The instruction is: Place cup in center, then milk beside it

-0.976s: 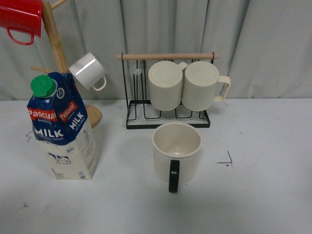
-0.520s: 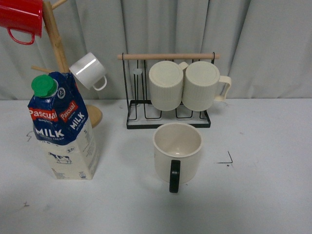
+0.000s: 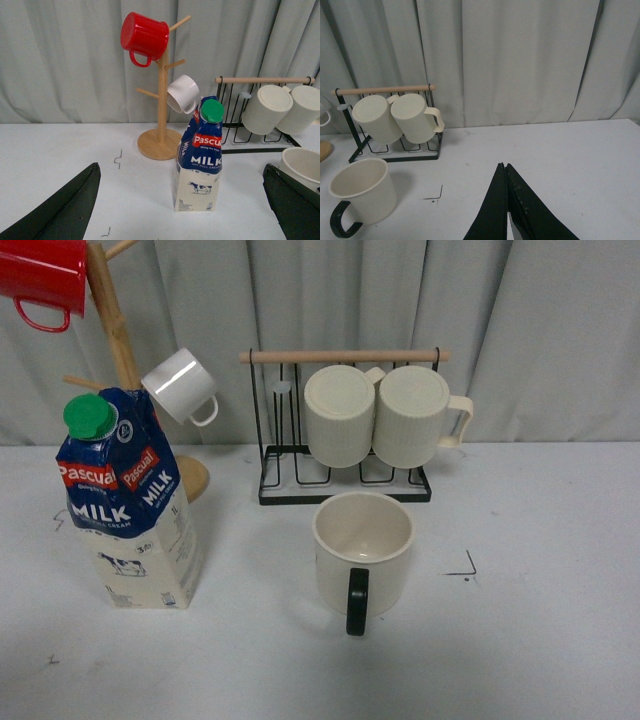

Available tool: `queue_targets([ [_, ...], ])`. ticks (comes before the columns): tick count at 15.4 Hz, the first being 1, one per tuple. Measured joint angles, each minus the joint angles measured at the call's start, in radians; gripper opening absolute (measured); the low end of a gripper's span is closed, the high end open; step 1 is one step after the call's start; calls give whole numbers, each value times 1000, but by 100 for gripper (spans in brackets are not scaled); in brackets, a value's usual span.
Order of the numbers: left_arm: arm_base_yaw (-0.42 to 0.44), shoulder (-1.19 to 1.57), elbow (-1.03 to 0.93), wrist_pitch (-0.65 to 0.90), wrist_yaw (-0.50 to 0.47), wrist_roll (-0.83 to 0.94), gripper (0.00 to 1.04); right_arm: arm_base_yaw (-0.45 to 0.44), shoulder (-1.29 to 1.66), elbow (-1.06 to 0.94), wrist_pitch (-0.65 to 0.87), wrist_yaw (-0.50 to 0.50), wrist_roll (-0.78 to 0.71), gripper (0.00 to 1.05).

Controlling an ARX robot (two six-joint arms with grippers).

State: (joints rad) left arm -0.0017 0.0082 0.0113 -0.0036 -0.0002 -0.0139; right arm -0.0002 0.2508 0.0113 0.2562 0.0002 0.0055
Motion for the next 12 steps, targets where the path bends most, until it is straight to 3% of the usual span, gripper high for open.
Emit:
queue_targets([
  [7, 0, 0, 0, 0, 0, 0, 98, 0, -105, 1, -121, 0, 0, 2],
  [8, 0, 0, 0, 0, 0, 0, 98, 0, -201, 1, -259, -1, 0, 2],
  [12, 0, 0, 0, 0, 0, 0, 98, 0, -246, 1, -257, 0, 0, 2],
])
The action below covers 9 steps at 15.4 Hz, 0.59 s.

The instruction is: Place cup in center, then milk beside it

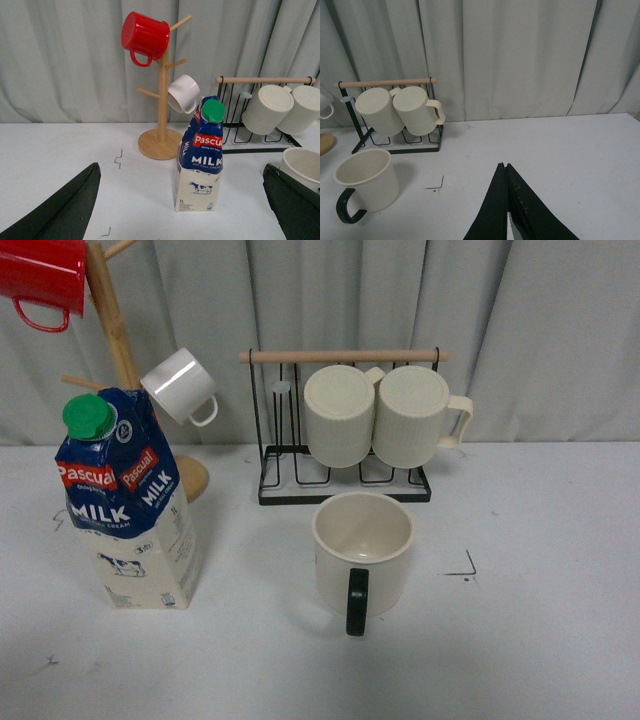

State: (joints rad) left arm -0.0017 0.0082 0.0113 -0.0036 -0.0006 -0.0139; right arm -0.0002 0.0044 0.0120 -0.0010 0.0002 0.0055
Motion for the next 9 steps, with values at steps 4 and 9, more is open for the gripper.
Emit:
queue_targets([
  [4, 0, 0, 0, 0, 0, 0, 98, 0, 0, 0, -3, 0, 0, 17],
  [9, 29, 268, 180, -330, -100, -128, 98, 0, 0, 0, -1, -1, -2, 85],
])
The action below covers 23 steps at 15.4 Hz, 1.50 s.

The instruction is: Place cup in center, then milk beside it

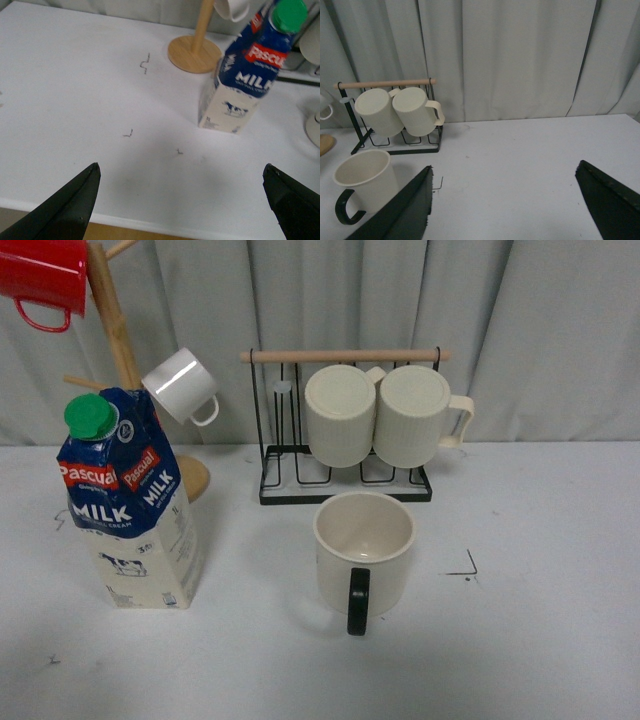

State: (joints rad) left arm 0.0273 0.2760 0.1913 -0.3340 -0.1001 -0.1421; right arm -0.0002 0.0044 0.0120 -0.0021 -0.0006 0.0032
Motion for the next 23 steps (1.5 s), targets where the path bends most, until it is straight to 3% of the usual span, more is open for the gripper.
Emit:
queue_targets([
  [1, 21, 58, 28, 51, 4, -11, 98, 0, 0, 0, -2, 0, 0, 96],
  [2, 11, 140, 76, 151, 18, -3, 98, 0, 0, 0, -2, 0, 0, 99],
  [6, -34, 642, 235, 595, 92, 94, 98, 0, 0, 0, -2, 0, 0, 98],
  [8, -47, 872, 345, 713, 130, 116, 98, 0, 0, 0, -2, 0, 0, 98],
  [15, -136, 1212, 551, 747, 241, 104, 98, 0, 0, 0, -2, 0, 0, 98],
  [18, -144, 1292, 586, 718, 215, 117, 98, 0, 0, 0, -2, 0, 0, 98],
  [20, -143, 1357, 602, 715, 148, 151, 98, 0, 0, 0, -2, 0, 0, 98],
  [23, -128, 1415, 605, 716, 145, 155, 98, 0, 0, 0, -2, 0, 0, 98],
])
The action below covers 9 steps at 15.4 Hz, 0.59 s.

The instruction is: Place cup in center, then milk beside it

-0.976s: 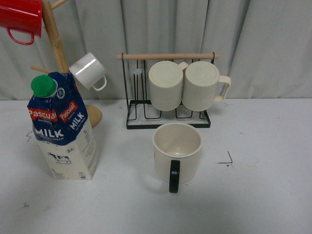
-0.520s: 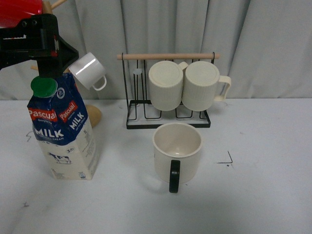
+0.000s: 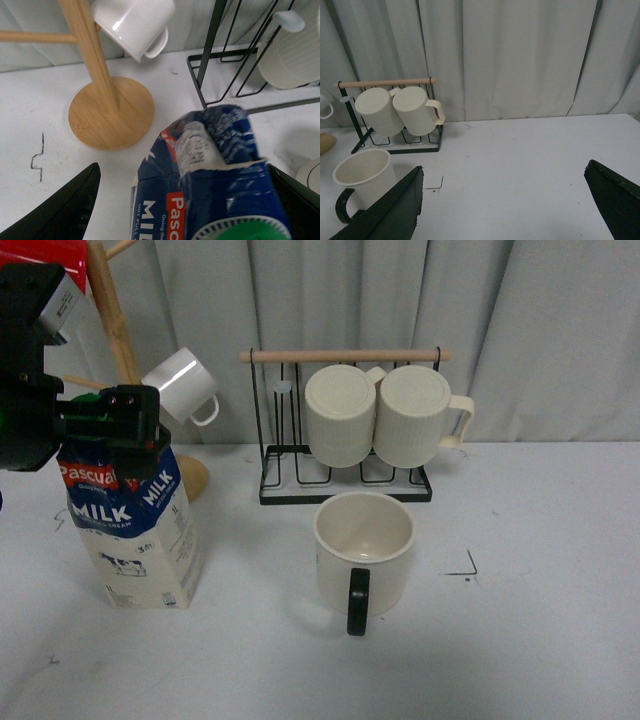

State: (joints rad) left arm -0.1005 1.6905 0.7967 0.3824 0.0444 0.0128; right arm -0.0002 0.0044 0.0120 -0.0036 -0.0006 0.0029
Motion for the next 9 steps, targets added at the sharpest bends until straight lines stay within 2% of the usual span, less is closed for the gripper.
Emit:
queue_targets([
  [2, 5, 18, 0, -21, 18, -5, 98, 0, 0, 0, 0, 0, 0, 98],
  [3, 5, 21, 0, -24, 19, -6, 94, 0, 0, 0, 0, 0, 0, 98],
  [9, -24, 22, 8, -31, 8, -11, 26, 0, 0, 0, 0, 0, 0, 98],
])
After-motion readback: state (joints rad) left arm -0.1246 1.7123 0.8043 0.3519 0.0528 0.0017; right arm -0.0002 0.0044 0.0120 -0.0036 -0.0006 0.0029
